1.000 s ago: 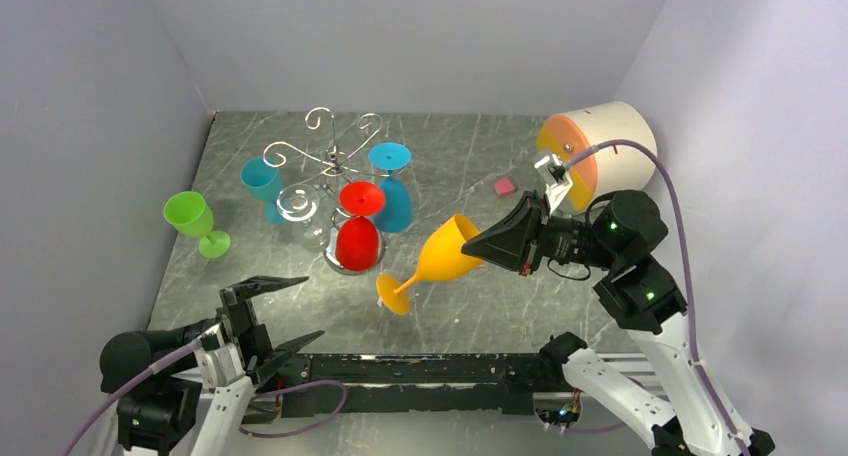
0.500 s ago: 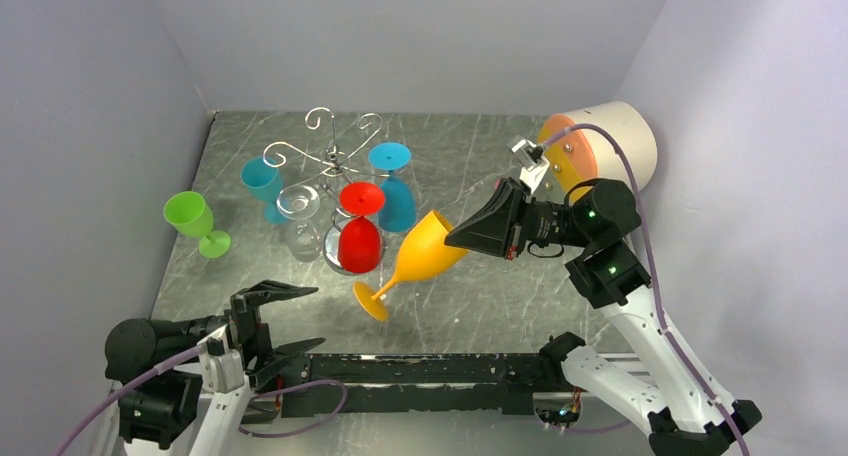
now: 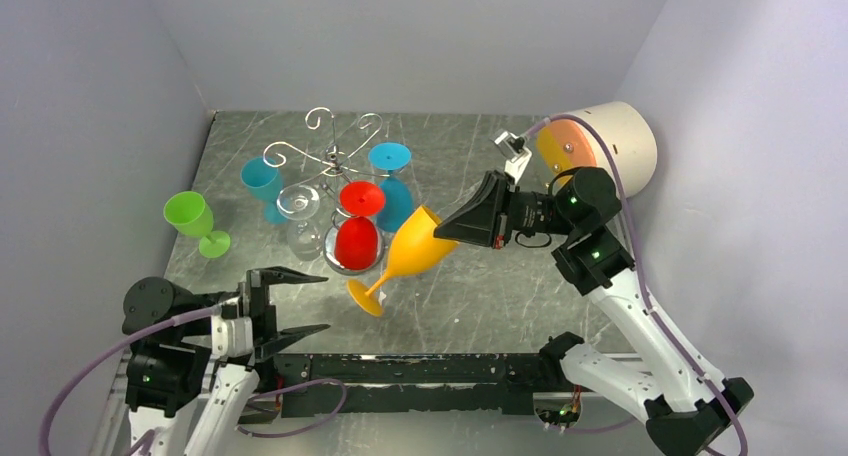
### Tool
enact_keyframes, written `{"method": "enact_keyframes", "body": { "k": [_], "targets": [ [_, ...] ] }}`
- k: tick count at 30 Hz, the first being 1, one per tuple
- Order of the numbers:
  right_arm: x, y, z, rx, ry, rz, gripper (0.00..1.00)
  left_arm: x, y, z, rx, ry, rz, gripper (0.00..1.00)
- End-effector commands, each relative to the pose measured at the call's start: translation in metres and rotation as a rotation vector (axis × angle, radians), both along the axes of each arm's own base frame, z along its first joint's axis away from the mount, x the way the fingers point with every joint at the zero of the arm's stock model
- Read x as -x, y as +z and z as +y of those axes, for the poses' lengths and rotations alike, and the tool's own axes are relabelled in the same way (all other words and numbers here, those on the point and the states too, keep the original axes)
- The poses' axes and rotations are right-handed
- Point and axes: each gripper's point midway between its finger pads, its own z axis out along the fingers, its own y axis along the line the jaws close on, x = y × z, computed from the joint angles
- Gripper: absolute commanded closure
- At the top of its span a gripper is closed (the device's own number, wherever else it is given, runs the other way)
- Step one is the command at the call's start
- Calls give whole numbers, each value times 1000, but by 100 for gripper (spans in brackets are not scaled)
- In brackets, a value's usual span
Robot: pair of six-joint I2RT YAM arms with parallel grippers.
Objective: Place the wine glass upside down on the wine glass rack
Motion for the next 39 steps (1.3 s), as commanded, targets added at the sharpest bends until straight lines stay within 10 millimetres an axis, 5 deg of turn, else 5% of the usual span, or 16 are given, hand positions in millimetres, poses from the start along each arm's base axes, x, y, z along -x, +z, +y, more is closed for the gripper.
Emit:
{"method": "enact_keyframes", "body": {
  "k": [1, 10, 18, 28, 31, 39],
  "targets": [
    [6, 20, 4, -50, 35, -51, 100, -2, -3, -3, 0, -48, -15, 28],
    [24, 18, 51, -12, 126, -58, 100, -4, -8, -3, -8, -59, -7, 31],
    [21, 17, 58, -10, 122, -64, 100, 6, -12, -2, -25, -66, -26, 41],
    [22, 23, 58, -11, 129, -72, 100, 6, -12, -2, -31, -72, -23, 71],
    [21, 25, 57, -10, 112, -84, 100, 6, -11, -2, -31, -76, -27, 91],
    [11, 27, 53, 2, 21, -141, 62, 6, -3, -1, -31, -64, -53, 93]
  ]
}}
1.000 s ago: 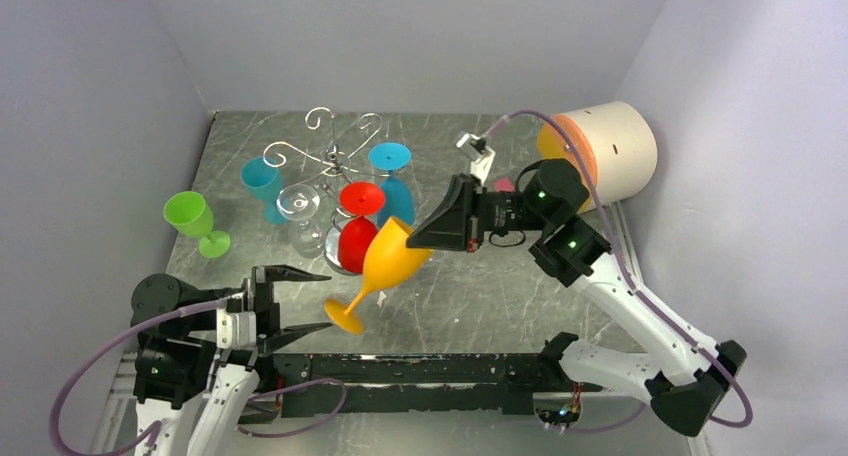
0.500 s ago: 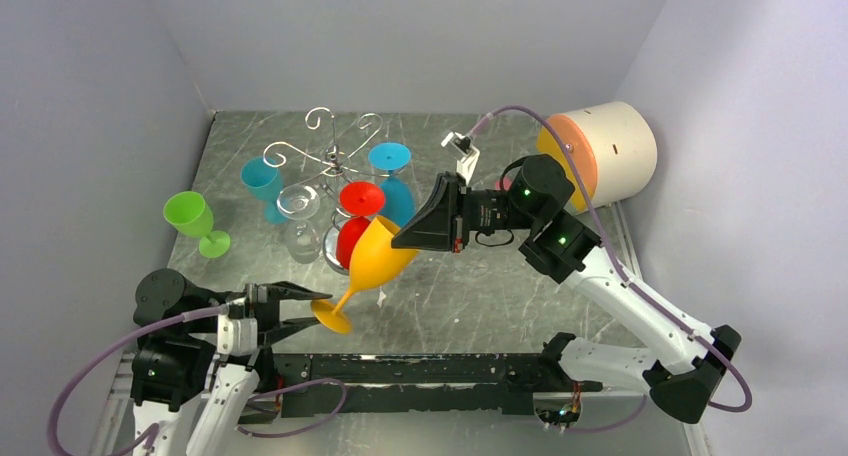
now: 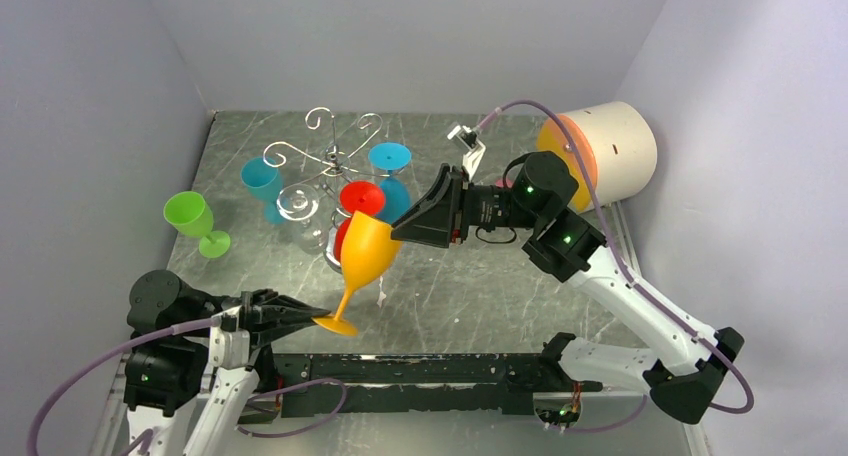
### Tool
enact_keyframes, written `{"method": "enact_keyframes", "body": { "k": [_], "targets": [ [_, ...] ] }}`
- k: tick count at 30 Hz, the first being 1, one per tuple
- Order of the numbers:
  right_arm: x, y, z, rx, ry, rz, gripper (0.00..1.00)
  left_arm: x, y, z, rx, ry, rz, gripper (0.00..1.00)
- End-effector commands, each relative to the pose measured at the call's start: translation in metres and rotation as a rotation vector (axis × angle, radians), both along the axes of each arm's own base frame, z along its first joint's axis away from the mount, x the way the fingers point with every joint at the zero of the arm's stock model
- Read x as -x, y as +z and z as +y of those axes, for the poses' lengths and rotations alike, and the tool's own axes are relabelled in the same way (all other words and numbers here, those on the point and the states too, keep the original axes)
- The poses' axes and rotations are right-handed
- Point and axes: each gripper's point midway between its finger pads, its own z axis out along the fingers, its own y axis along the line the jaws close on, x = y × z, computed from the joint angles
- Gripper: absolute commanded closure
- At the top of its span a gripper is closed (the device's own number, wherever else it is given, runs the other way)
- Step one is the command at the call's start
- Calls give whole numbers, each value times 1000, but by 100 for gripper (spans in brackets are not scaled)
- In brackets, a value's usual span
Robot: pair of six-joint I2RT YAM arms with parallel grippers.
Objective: Place the wine glass upside down on the wine glass rack
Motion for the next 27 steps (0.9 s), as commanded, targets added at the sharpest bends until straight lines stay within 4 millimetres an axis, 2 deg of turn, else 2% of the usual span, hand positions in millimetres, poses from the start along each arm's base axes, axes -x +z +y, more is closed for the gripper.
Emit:
{"method": "enact_keyframes", "body": {
  "k": [1, 6, 10, 17, 22, 24, 27],
  "targets": [
    [4, 15, -9, -25, -37, -83, 58, -10, 9, 2, 3, 60, -39, 93],
    [3, 15, -19, -40, -92, -143, 45, -13, 15, 2, 5, 86, -53, 93],
    [-3, 11, -26, -31, -159, -186, 40, -14, 22, 3, 7, 91, -71, 93],
    [0, 7, -29, -27, -154, -245, 38, -20, 40, 4, 29, 140, -94, 93],
    [-21, 2, -34, -18, -290, -371, 41, -29, 54, 8, 83, 233, -113, 93],
    [-30, 7, -36, -30, -350, -416, 42, -30, 61, 11, 121, 272, -114, 93],
    [-26, 13, -28, -54, -333, -487, 43, -31, 74, 16, 181, 333, -115, 93]
  ]
}}
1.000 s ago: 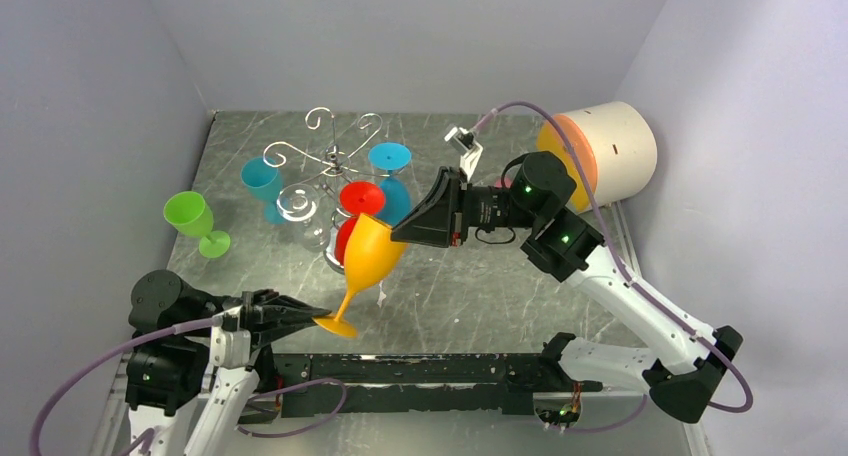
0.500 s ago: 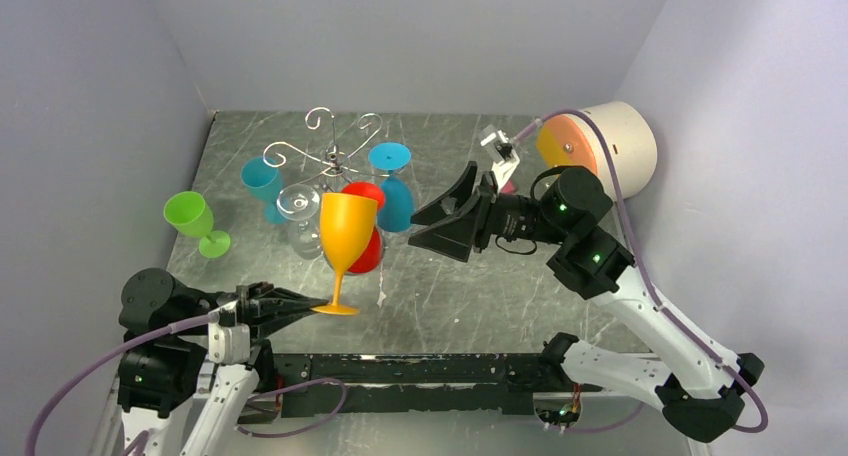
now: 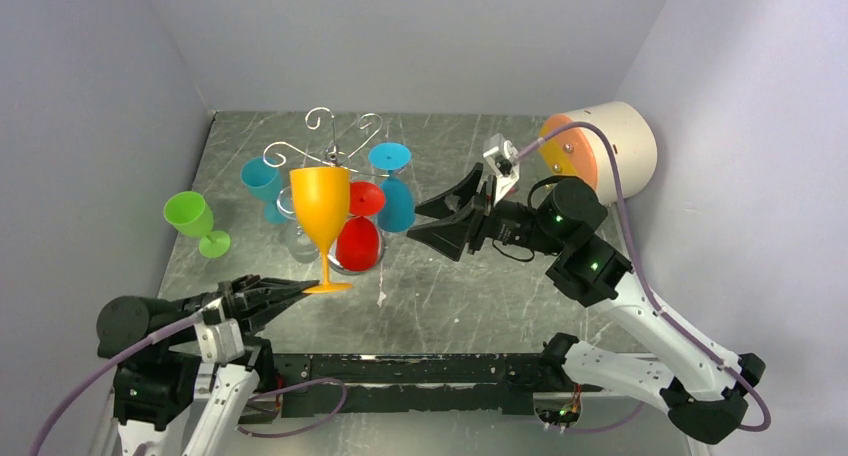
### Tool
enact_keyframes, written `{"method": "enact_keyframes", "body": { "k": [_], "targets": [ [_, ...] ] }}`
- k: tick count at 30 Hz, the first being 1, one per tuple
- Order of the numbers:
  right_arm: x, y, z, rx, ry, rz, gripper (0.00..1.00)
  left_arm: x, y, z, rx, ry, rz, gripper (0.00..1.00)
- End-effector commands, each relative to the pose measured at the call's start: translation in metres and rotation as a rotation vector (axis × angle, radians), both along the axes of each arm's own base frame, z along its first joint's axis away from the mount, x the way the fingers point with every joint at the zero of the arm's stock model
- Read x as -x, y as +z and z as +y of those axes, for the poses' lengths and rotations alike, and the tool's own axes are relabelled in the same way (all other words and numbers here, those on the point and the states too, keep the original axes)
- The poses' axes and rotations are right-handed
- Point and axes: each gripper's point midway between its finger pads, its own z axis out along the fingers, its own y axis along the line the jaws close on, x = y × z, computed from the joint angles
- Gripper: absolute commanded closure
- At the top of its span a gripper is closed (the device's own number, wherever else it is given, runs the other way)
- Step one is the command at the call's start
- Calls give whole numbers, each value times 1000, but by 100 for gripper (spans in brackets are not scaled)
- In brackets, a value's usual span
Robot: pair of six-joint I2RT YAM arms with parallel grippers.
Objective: Place the wine glass upside down on the wine glass rack
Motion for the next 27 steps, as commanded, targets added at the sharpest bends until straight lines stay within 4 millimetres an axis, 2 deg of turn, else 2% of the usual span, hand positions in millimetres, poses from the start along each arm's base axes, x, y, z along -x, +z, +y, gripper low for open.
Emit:
{"method": "enact_keyframes", "body": {
  "k": [1, 8, 11, 14, 21, 27],
  "targets": [
    [-3, 20, 7, -47, -35, -186, 44, -4, 33, 10, 118, 123, -60, 93],
    [34, 36, 39, -93, 63, -406, 47, 1, 50, 17, 209, 183, -18, 93],
    [54, 42, 47, -134, 111, -521, 47, 5, 51, 17, 218, 179, -2, 93],
    [66, 44, 53, -163, 133, -599, 47, 8, 49, 17, 213, 178, 7, 93],
    [73, 21, 86, -66, 176, -663, 55, 13, 43, 16, 208, 163, 12, 93],
    [75, 21, 99, -68, 163, -683, 66, 13, 37, 16, 195, 161, 18, 93]
  ]
}}
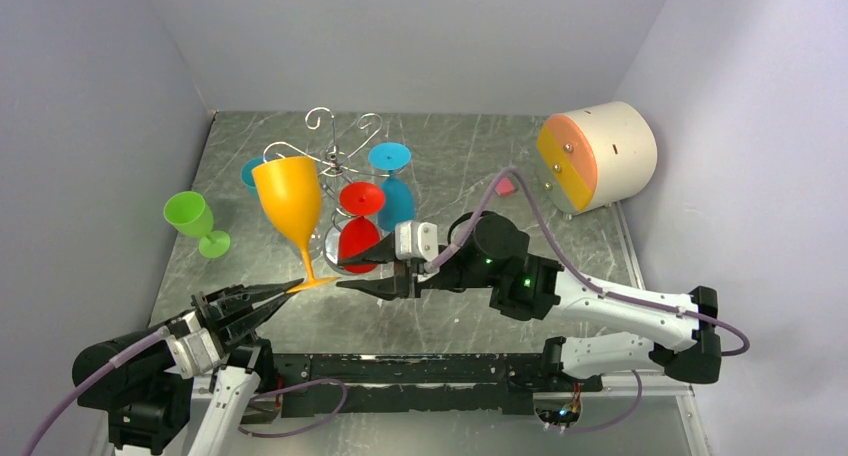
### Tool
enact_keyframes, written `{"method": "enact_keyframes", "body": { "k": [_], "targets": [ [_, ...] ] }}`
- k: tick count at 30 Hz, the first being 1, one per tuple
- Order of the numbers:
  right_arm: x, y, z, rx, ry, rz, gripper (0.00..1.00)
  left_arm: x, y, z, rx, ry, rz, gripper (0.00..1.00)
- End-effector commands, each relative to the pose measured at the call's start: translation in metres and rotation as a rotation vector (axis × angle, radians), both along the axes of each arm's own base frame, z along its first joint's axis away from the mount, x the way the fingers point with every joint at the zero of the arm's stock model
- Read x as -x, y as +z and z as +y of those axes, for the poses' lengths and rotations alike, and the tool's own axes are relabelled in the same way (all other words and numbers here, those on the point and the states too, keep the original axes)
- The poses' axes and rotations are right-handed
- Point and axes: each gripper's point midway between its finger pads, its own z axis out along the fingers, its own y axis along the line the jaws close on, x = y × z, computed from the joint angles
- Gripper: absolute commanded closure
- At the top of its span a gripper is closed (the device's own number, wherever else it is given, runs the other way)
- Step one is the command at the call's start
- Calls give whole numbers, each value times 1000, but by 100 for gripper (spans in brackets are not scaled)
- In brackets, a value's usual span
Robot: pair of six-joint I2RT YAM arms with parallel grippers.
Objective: Place the wine glass upside down on the wine glass rack
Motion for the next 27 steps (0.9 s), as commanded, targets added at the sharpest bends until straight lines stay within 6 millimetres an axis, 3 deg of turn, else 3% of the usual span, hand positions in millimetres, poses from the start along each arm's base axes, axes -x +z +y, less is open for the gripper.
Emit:
{"method": "enact_keyframes", "body": {
  "k": [1, 13, 16, 18, 27],
  "targets": [
    [1, 26, 2, -70, -17, -64, 67, 1, -1, 1, -1, 10, -2, 93],
    [16, 27, 4, -106, 45, -43, 100, -1, -6, 1, -7, 19, 9, 93],
    [20, 33, -1, -131, 61, -26, 100, -2, -5, 2, -4, 25, 13, 90],
    [19, 38, -5, -154, 52, -4, 100, -2, -5, 2, -7, 31, 11, 79],
    [2, 68, -27, -207, -72, 53, 100, -2, -3, 8, -3, 86, 7, 14]
  ]
}}
